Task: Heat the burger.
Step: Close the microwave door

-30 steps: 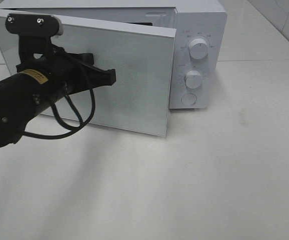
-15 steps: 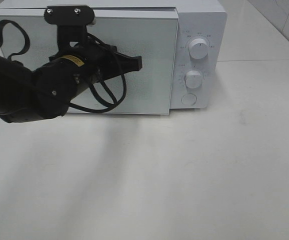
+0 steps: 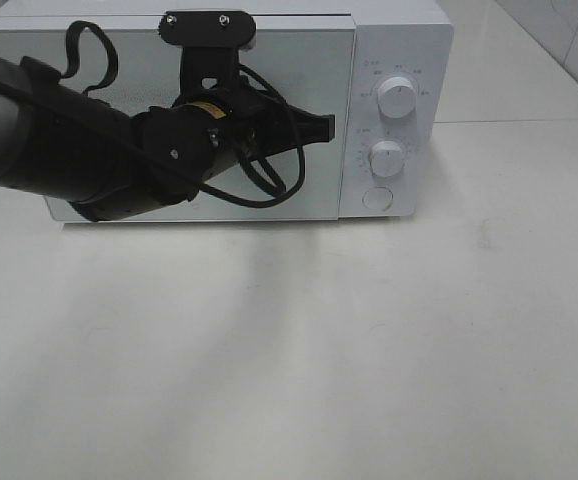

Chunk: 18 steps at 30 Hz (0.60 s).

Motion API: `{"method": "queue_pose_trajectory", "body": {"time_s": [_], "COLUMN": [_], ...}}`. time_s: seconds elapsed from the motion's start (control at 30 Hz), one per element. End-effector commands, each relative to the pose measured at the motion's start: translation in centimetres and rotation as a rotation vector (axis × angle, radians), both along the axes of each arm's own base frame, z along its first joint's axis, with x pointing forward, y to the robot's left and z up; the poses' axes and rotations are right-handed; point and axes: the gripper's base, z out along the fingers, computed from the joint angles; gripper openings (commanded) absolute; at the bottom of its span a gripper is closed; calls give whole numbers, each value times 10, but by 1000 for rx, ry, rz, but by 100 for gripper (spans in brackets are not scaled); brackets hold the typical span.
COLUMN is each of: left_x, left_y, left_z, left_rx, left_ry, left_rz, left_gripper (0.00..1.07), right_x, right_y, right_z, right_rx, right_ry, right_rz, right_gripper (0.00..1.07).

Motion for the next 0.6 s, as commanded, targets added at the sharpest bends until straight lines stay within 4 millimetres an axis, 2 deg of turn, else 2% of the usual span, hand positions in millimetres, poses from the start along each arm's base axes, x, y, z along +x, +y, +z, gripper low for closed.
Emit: {"method": "queue_pose_trajectory", "body": {"time_s": [0.03,0.27,0.4,0.47,0.6], "left_x": [20,22,11,9,-7], "left_y": [11,9,1,0,0], "left_z": [12,10,13,14,17], "left_rx": [-54,-45,-4,0,15], "left_ry": [-91,-79,-35,-31,3], "left_rz": [113,105,30,21,-15], "left_gripper": [0,0,0,0,0], "right_x": [-5,-5,-5,-5,-5], "right_y": [0,0,0,0,0], "right_z": [1,1,1,1,1], "right_rx": [0,0,0,0,0], "right_ry": [-43,-43,-43,-43,-43], "right_rz": [-5,-5,-5,-5,-5], "right_gripper": [76,76,76,76,76]}}
